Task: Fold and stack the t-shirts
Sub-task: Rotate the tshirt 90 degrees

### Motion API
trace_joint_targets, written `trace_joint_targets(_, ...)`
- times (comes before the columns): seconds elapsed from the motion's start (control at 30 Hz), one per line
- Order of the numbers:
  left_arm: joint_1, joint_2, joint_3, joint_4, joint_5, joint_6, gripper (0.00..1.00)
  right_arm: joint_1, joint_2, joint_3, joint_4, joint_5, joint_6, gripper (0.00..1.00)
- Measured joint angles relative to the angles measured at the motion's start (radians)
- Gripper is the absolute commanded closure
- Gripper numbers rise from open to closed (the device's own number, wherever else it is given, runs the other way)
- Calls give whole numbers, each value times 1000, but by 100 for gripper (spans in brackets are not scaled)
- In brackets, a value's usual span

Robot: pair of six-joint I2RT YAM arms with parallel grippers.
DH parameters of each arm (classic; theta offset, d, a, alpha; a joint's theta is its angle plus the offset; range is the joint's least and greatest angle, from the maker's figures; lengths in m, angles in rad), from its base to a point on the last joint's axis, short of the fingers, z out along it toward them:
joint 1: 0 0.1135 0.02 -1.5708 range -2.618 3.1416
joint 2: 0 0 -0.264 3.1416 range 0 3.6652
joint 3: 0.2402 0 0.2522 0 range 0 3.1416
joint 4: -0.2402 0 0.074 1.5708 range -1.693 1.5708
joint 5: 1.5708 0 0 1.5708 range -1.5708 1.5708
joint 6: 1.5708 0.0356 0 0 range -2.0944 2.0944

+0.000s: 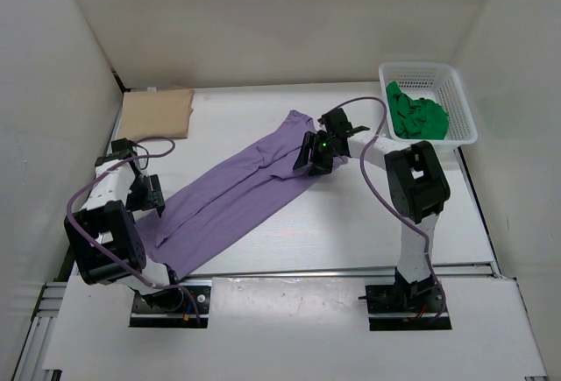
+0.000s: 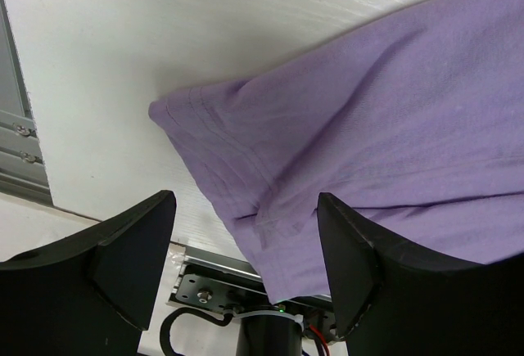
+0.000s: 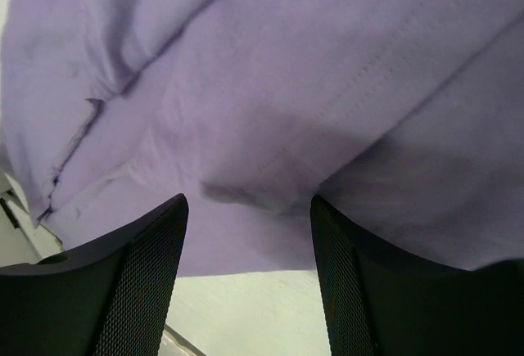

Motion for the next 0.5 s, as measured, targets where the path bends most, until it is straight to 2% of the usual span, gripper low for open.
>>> trace_joint_targets(0.27,0,0,0,0,2,0,19,0,-13,-37,33,8,15,34)
trace_joint_targets(0.5,0,0,0,0,8,0,19,0,12,0,45,9,17,34)
